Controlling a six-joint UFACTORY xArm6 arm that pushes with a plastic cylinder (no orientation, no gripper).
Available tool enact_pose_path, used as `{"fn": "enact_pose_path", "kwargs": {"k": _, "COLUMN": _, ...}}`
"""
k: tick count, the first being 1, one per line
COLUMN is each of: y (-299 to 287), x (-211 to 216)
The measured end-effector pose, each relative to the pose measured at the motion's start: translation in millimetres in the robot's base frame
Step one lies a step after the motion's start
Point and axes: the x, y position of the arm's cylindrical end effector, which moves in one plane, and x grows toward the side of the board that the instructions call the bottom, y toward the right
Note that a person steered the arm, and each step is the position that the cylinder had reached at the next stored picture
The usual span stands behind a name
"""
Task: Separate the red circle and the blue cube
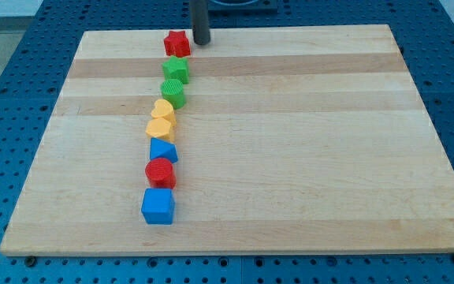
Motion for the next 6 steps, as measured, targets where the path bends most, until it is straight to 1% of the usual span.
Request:
{"fn": "enact_pose_path", "kwargs": {"k": 1, "y": 38.4, "x": 33.1}}
{"fn": "enact_pose_path", "kwargs": {"k": 2, "y": 62.8, "x": 102.7}}
{"fn": "enact_pose_path", "kwargs": {"k": 3, "y": 56.8, "x": 165.9}}
{"fn": "enact_pose_path", "kwargs": {"k": 4, "y": 34.0, "x": 209.4}}
{"fn": "enact_pose_path", "kwargs": {"k": 5, "y": 19.3, "x": 283.7}}
{"fn": "enact_pose_path", "kwargs": {"k": 6, "y": -34.6, "x": 313.2}}
